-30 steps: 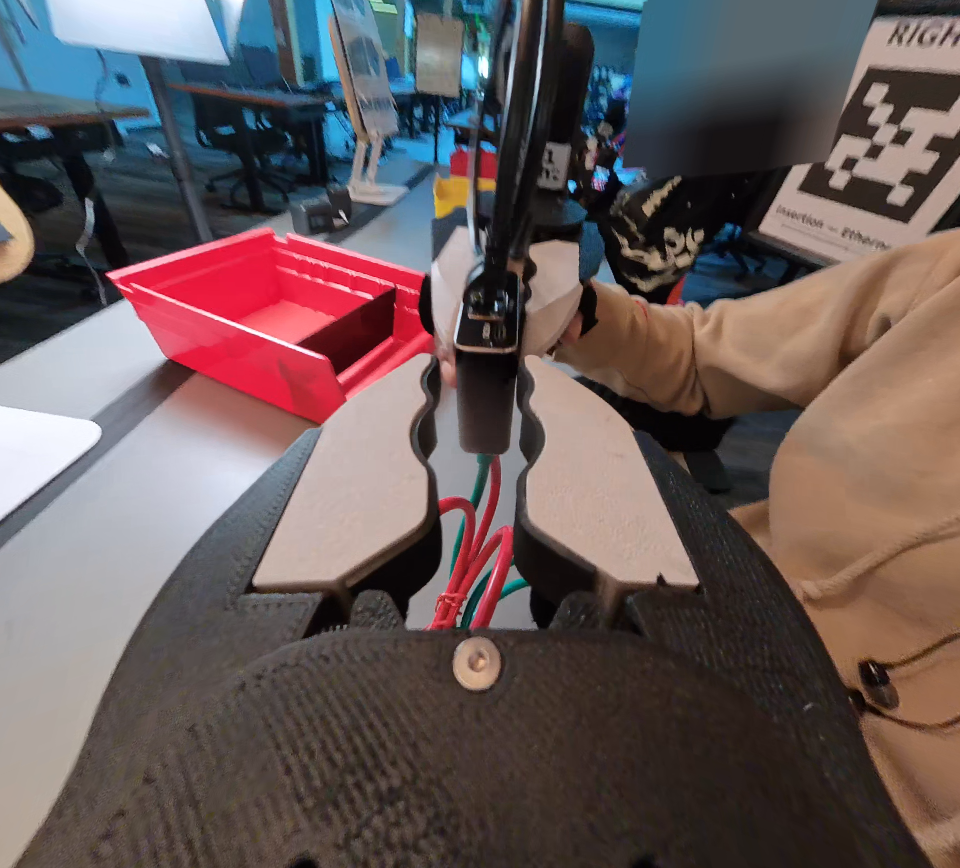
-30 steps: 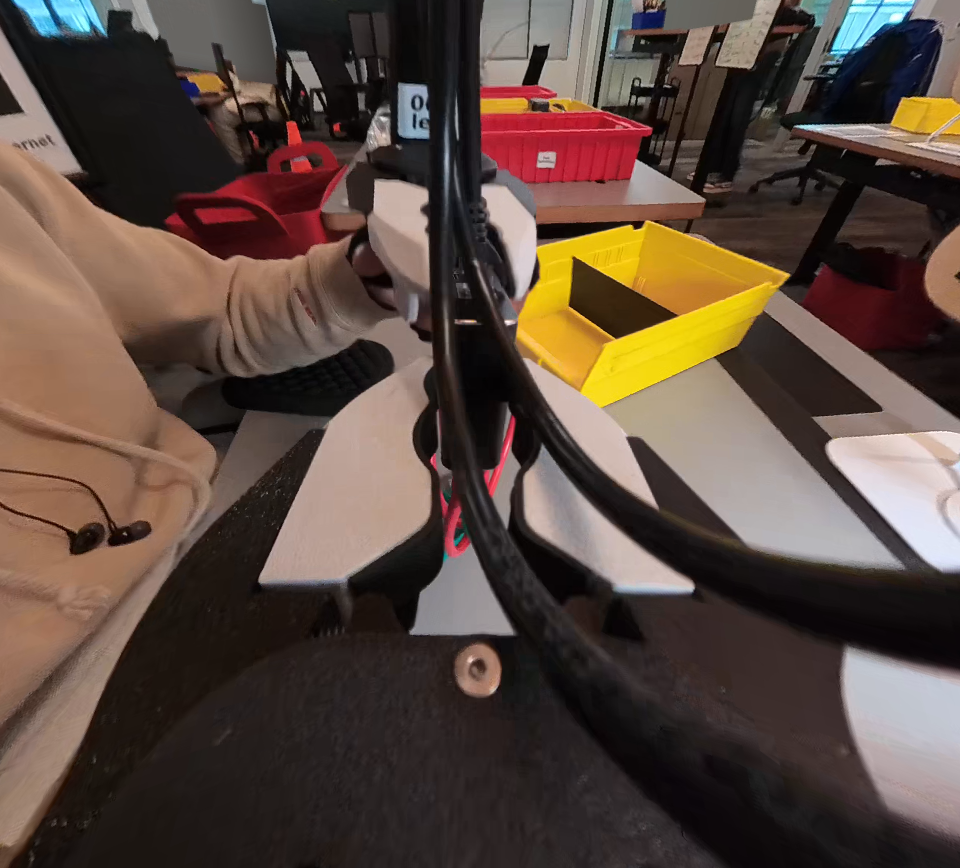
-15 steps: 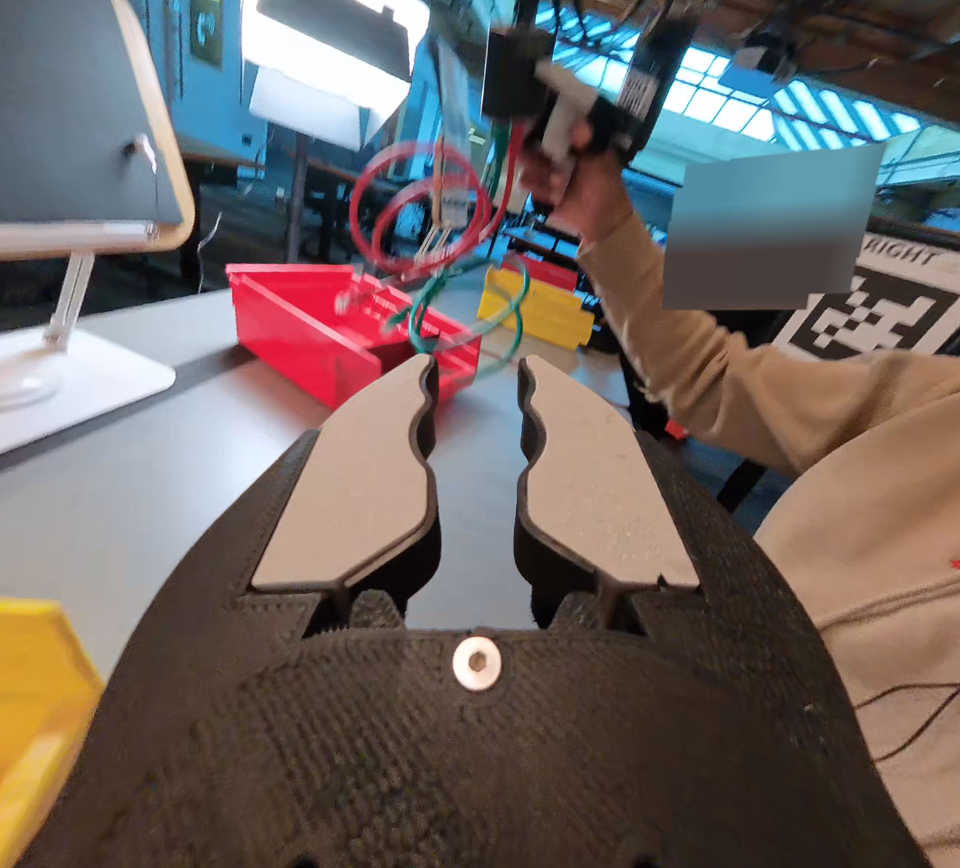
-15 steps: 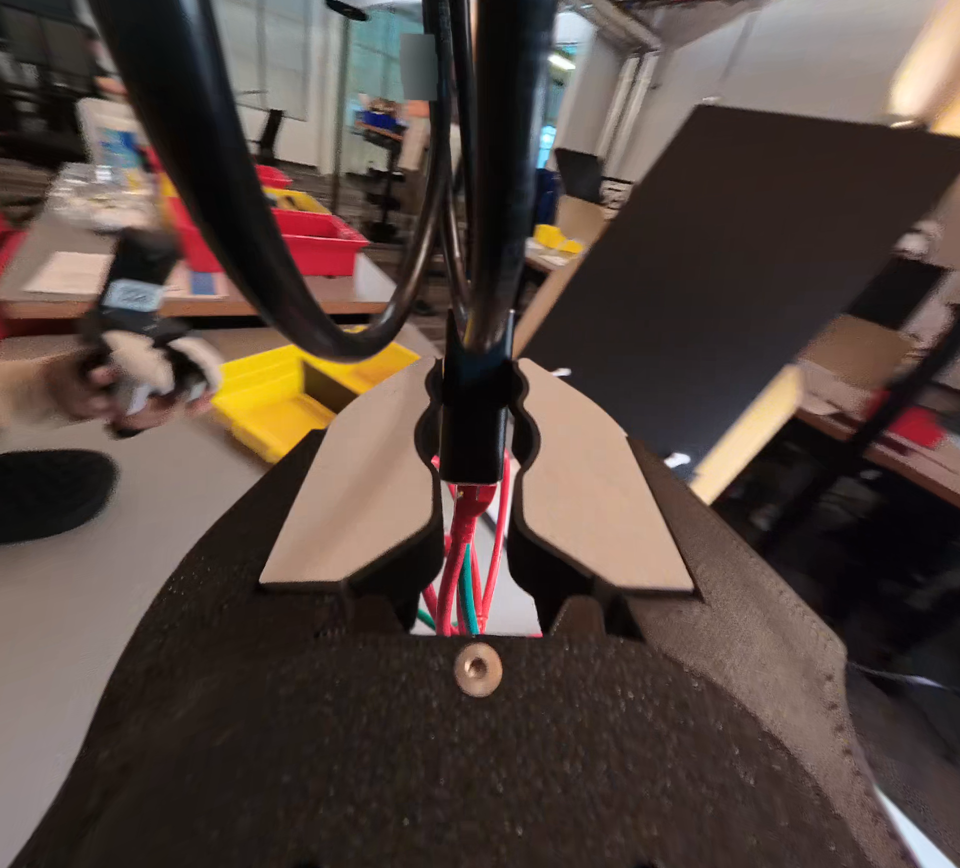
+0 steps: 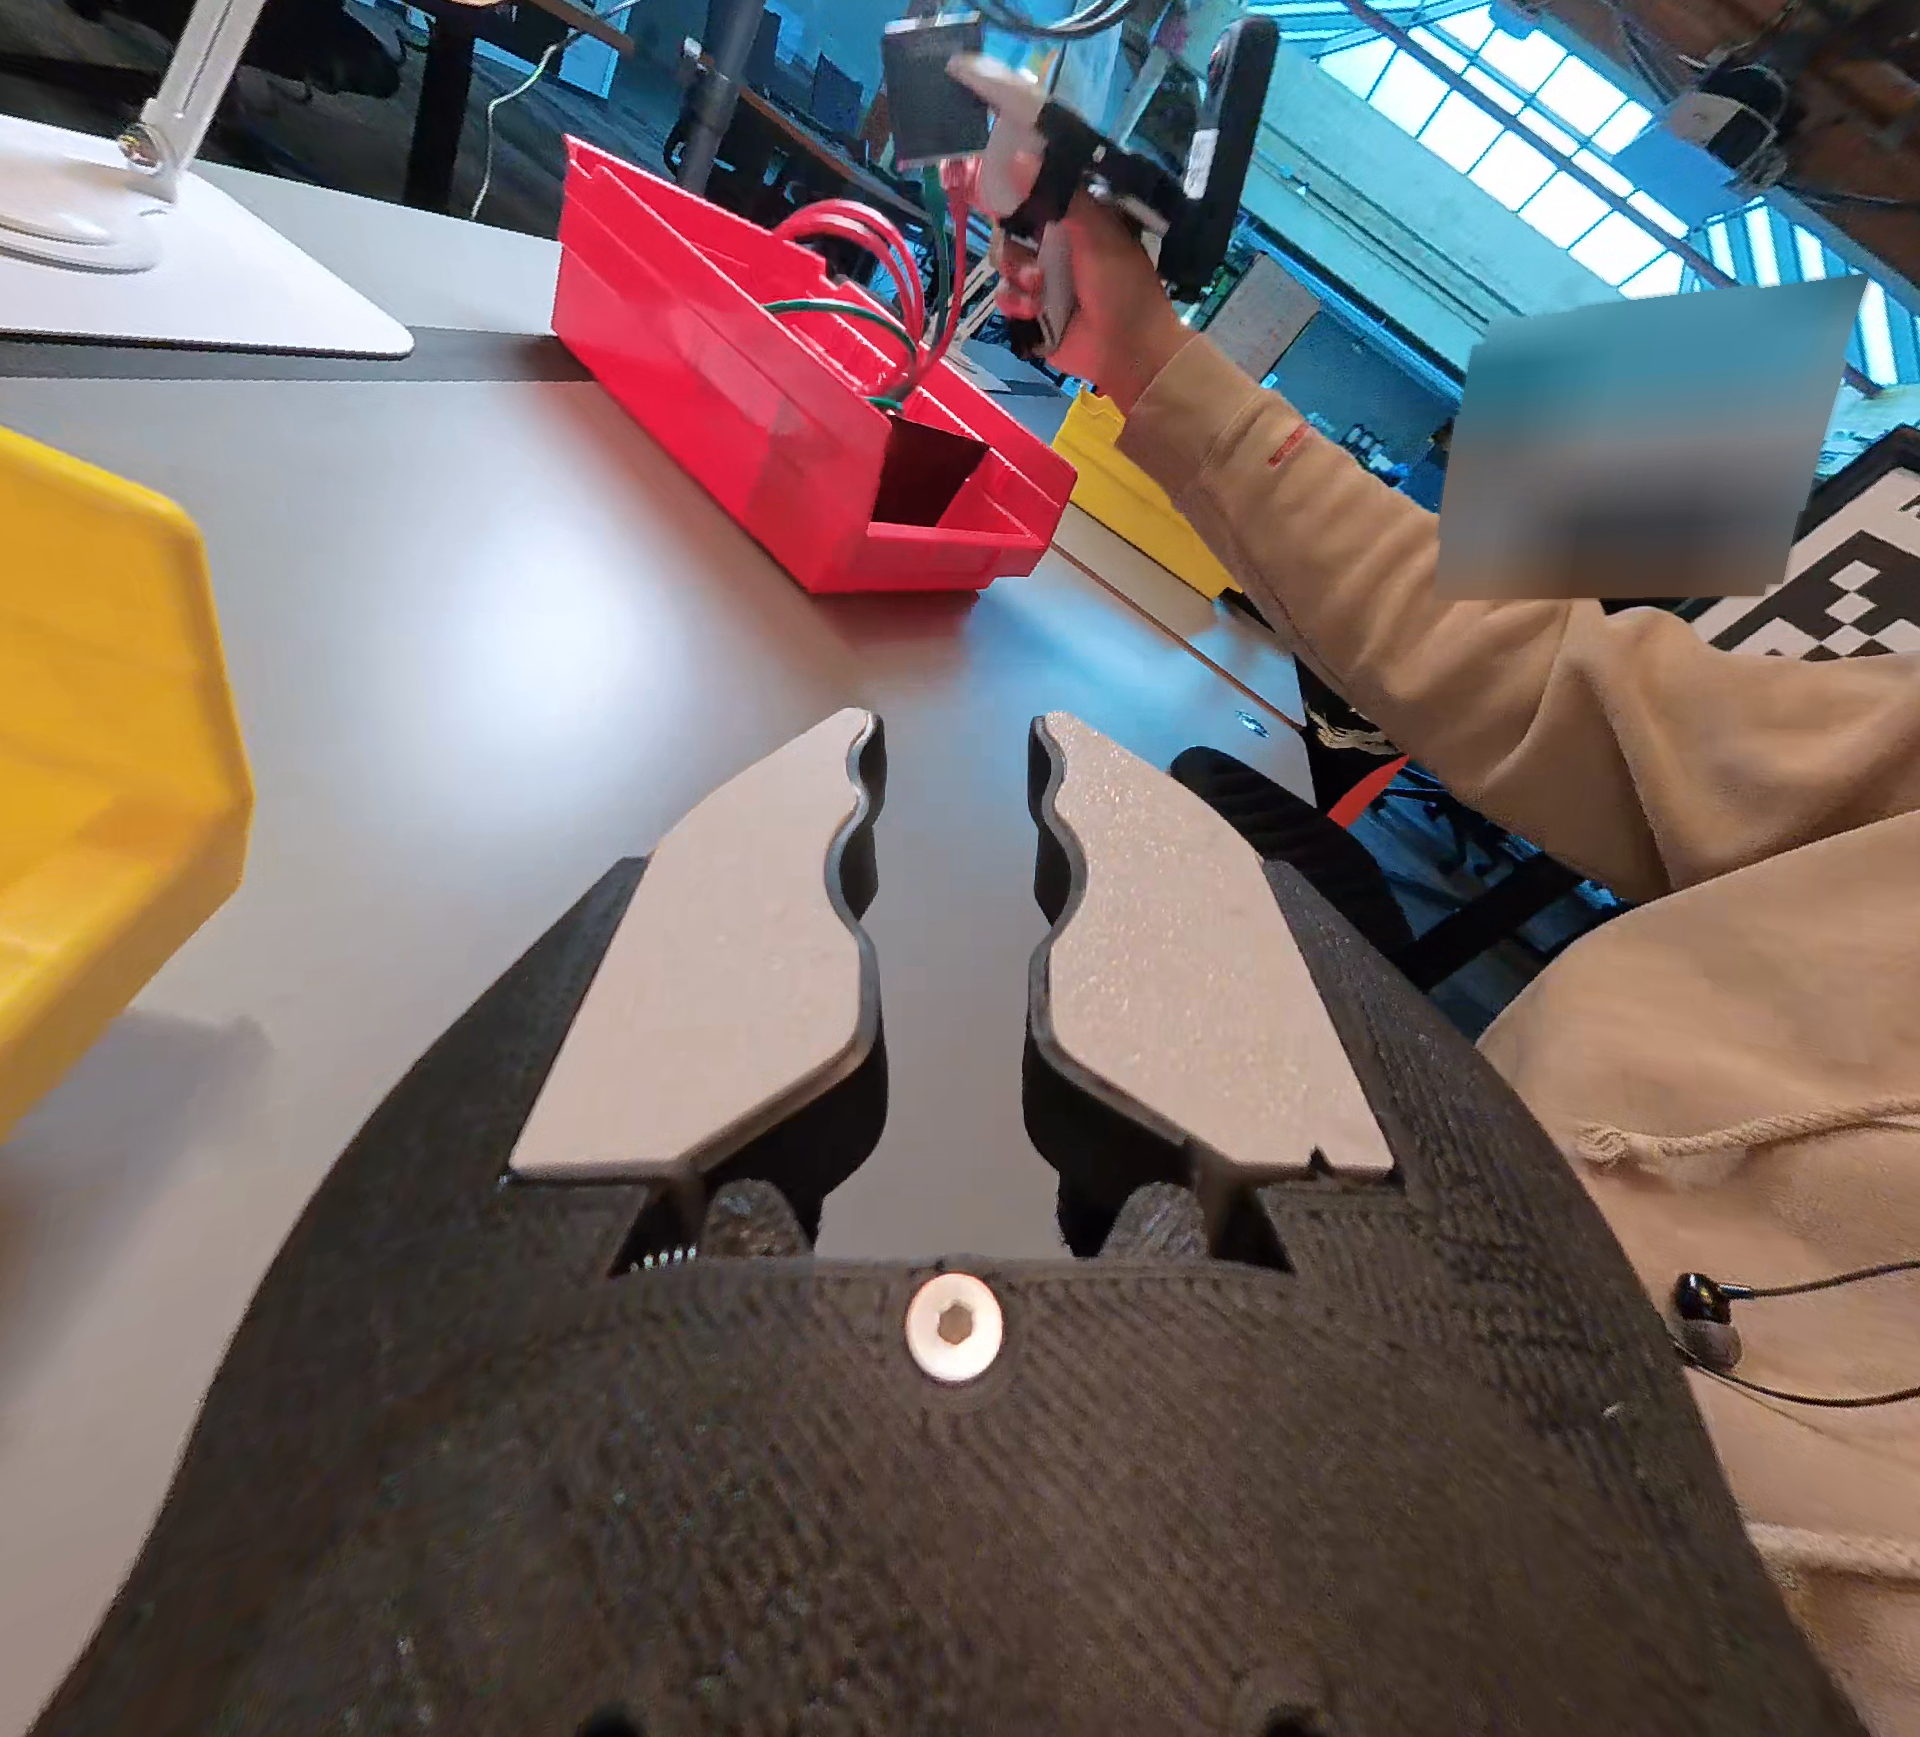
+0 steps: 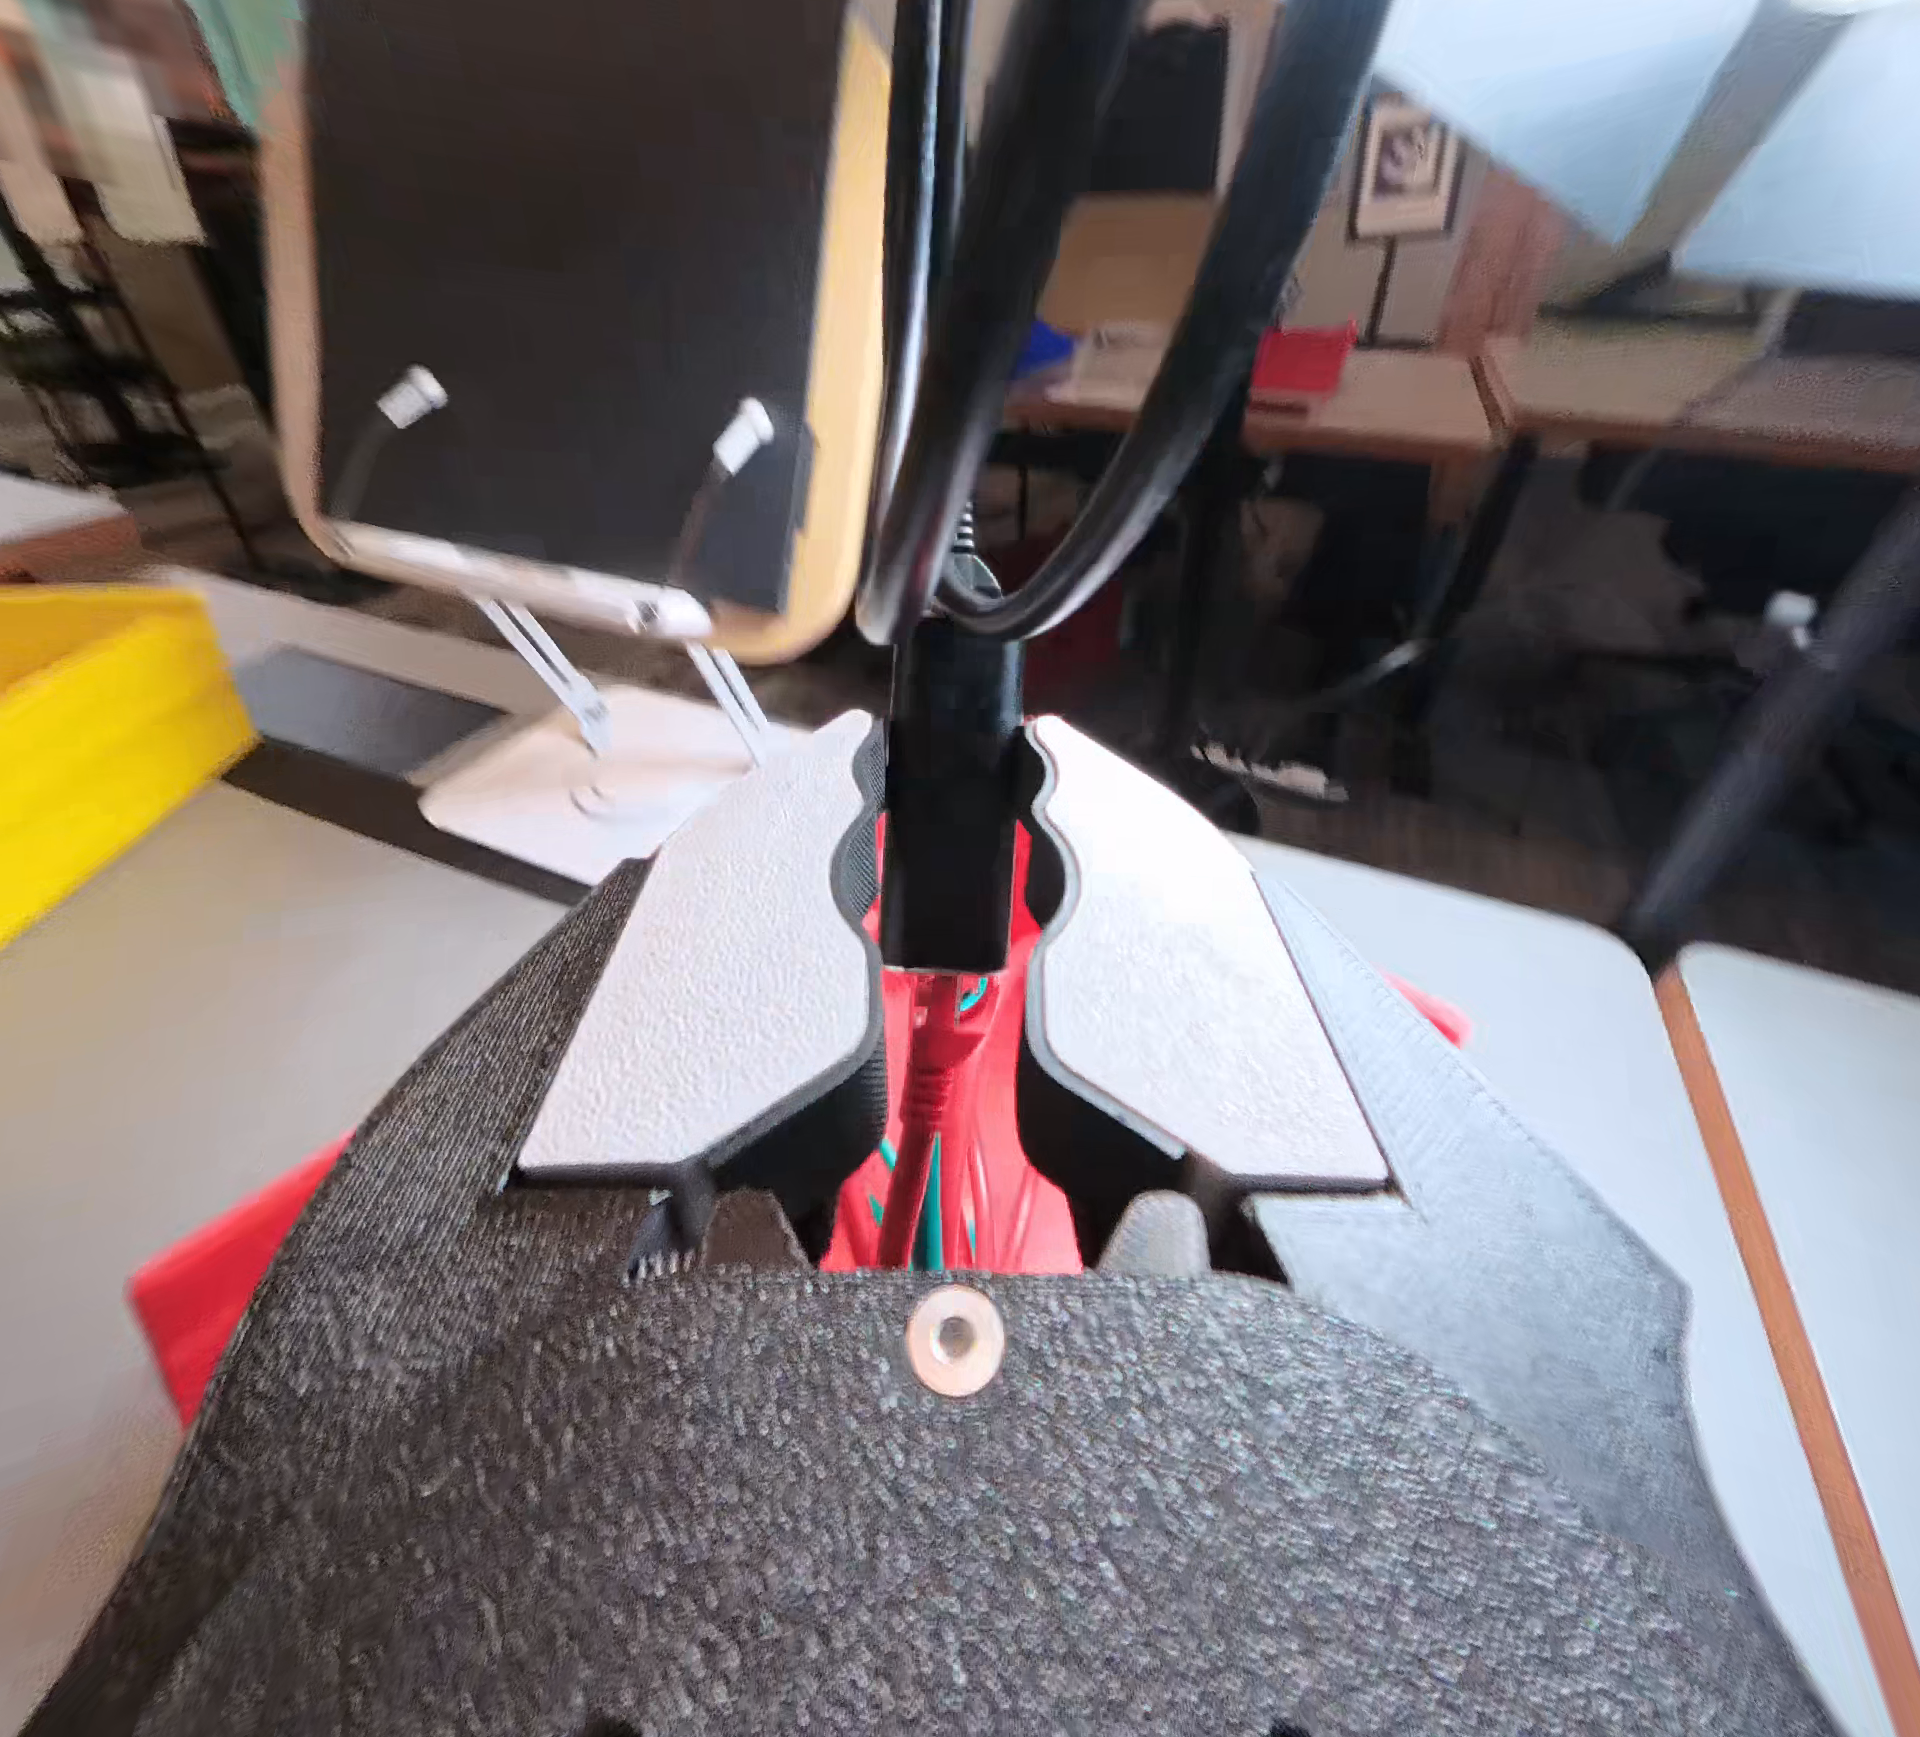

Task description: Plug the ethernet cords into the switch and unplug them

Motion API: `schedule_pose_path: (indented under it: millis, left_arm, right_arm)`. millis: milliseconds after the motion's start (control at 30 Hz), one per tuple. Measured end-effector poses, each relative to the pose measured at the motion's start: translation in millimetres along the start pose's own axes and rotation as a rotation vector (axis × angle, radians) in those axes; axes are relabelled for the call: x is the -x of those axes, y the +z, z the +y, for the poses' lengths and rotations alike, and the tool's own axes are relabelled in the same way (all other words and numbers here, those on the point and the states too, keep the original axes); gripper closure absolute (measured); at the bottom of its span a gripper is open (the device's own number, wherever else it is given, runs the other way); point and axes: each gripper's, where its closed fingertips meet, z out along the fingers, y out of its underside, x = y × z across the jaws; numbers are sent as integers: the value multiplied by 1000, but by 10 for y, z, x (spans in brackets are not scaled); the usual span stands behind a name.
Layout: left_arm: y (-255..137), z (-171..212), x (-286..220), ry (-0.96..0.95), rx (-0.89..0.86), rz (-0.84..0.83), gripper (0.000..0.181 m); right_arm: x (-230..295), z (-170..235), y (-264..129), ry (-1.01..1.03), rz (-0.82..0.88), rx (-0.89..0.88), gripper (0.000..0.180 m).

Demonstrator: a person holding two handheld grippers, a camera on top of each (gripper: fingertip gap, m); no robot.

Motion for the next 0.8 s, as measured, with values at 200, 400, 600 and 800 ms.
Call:
schedule_pose_path:
  millis: [200,400,600,800]
  left_arm:
    - [58,166,82,-19,57,-11,155]
    - [98,269,74,0,98,-13,156]
    - [113,333,93,-2,121,-19,156]
    - [124,387,101,3,144,-24,156]
  right_arm:
    - [-222,662,5,-82,110,298,156]
    - [-335,975,-76,-144,194,494,156]
    - [-375,1046,-126,-127,200,571,156]
    - [-364,1002,-107,-181,161,636,154]
